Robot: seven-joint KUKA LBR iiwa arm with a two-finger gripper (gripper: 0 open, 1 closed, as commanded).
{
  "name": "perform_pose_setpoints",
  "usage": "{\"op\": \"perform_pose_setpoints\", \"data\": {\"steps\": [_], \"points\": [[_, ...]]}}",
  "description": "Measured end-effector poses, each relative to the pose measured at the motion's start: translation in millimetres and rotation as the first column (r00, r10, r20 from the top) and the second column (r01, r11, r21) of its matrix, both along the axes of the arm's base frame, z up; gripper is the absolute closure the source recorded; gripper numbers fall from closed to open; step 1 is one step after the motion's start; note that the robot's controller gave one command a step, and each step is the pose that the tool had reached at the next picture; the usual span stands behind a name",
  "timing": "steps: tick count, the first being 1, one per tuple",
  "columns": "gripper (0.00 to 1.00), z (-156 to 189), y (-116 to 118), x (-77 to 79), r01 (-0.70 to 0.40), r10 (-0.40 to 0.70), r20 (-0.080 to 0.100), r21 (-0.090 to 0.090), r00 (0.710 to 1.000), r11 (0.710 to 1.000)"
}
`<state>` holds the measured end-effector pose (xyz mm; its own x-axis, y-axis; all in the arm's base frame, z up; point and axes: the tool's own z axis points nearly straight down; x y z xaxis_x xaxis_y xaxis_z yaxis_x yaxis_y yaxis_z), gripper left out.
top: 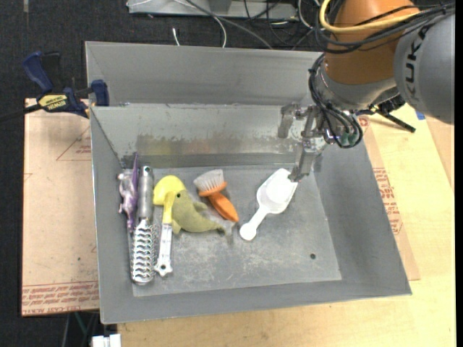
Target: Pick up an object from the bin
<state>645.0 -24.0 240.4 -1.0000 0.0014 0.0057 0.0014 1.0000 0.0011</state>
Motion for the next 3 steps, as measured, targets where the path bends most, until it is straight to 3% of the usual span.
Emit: {"op": "perform_pose_setpoints", "data": {"steps": [1,2,3], "points": [[0.0,5,0,1.2,-0.001,0.001,0.008,0.0,1.0,1.0],[0.0,-90,-13,-11.0,-0.252,0.252,0.009,0.0,0.968,0.968],[0.0,-79,-13,-33.5,-0.452,0.452,0.016,-0.004,0.892,0.892]]}}
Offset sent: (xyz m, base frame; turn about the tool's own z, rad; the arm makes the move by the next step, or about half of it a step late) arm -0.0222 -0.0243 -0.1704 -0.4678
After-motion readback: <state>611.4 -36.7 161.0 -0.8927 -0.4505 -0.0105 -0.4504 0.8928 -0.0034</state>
